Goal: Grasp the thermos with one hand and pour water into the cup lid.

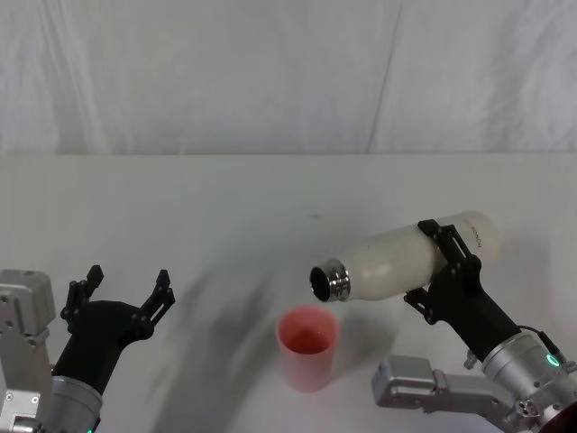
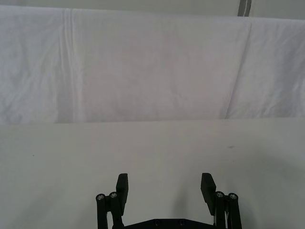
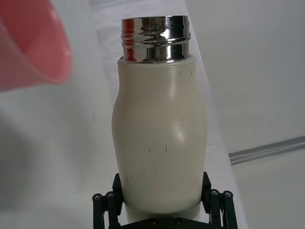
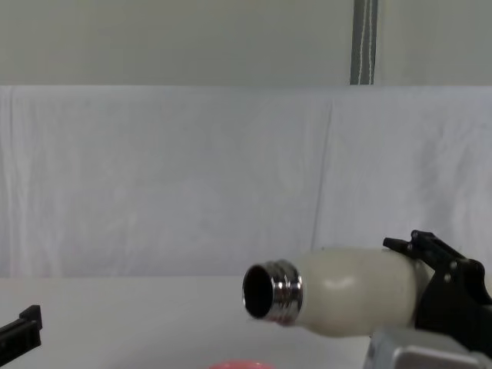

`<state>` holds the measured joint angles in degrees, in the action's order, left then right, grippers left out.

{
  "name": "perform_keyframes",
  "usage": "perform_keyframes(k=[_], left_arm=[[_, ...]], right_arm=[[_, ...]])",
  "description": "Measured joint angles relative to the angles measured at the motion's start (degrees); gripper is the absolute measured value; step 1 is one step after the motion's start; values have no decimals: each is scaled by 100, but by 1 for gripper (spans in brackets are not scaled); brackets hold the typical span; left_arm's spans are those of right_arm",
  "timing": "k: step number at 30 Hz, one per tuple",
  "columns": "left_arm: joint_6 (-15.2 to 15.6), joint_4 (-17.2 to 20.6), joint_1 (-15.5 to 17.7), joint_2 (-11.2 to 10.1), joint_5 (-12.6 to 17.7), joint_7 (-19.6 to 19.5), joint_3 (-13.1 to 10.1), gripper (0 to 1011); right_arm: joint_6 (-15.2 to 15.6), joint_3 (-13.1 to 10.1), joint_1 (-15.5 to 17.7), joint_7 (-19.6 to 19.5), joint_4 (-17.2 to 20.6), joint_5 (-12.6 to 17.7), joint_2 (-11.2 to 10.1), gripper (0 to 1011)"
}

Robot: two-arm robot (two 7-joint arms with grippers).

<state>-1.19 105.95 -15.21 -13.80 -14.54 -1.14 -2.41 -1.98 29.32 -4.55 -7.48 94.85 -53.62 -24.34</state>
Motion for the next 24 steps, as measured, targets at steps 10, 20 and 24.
perform_keyframes(k=[10,20,24], left_arm=[[0,0,0,0,0,0,0,1001],[0,0,0,0,0,0,0,1001],[0,0,0,0,0,0,0,1001]], right_arm=[[-242,-411,192,426,239,1034,194,950],[-410,-898,360,993,416,2265,433,950],[-426,-1120,414,1307,473,2876,547,950]])
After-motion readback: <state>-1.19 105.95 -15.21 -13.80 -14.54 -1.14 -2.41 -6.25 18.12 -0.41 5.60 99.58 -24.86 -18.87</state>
